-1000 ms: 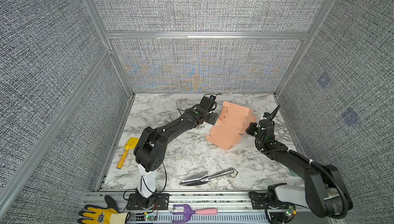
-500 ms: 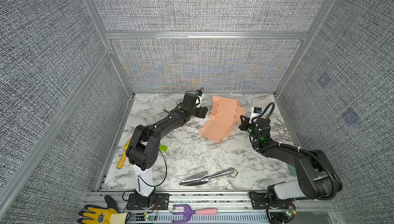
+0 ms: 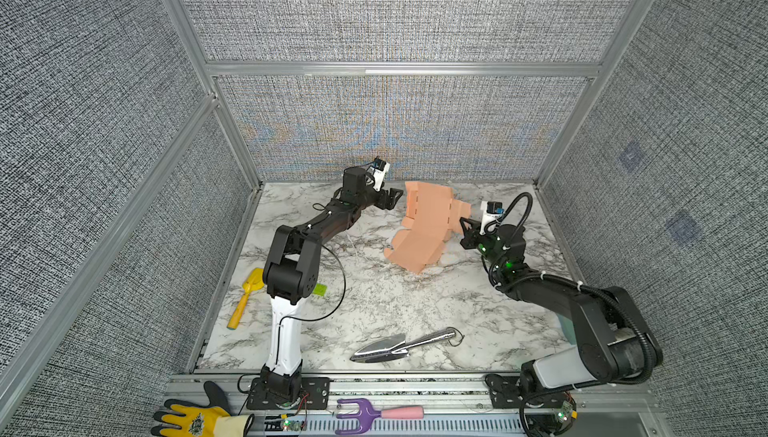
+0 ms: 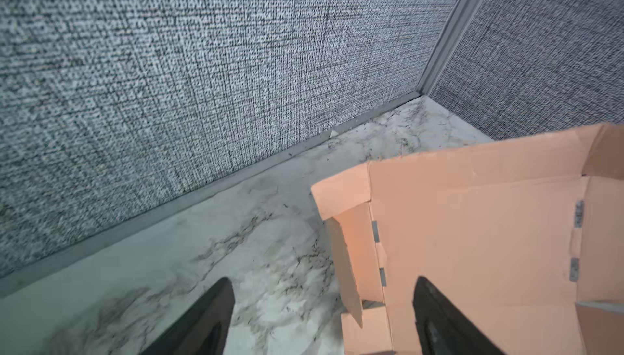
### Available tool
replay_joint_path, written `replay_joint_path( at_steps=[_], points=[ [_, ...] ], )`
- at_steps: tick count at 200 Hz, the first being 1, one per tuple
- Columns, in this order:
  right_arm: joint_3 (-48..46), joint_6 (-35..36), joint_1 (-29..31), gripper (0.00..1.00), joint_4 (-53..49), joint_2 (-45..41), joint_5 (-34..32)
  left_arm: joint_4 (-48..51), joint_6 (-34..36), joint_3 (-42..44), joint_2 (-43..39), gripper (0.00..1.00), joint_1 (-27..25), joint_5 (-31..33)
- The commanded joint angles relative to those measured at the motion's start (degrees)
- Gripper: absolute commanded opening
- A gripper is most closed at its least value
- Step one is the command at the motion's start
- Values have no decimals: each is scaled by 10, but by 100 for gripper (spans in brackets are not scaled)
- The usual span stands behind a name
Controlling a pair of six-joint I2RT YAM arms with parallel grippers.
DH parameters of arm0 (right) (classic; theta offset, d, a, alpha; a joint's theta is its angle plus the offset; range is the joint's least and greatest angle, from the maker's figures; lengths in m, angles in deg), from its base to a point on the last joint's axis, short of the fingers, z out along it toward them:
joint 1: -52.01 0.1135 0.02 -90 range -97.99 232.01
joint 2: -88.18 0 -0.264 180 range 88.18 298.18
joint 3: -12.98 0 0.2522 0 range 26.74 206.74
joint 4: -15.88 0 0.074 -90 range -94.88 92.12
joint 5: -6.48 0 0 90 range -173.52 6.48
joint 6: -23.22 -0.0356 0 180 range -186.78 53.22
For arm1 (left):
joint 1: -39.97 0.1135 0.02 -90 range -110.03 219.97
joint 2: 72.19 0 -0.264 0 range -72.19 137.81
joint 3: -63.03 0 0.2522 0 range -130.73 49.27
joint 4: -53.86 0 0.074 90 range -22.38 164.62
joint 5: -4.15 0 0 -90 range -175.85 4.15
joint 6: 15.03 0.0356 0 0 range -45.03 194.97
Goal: Fold the paper box
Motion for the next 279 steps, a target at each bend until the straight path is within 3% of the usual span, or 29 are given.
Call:
replay_joint_path(
  at_steps=[1,62,90,169,214,259,279],
  points=[
    [7,3,2,0,10,0,14,-5,13,-41,31,85,7,-55],
    [21,4,12,0,4,5,31,22,3,-174,127,85,18,-110],
    [29,8,17,0,-3,8,35,25,1,-193,143,85,18,-124],
    [42,13,41,0,-1,14,50,-51,-41,-86,96,84,49,-138],
    [31,19,55,0,-13,-2,55,-37,-21,-39,57,84,58,-120],
    [-12,47,59,0,-14,-20,38,-66,-21,81,-37,84,61,-67],
    [-31,69,59,0,-13,-33,25,-99,-25,140,-77,83,61,-77]
  ],
)
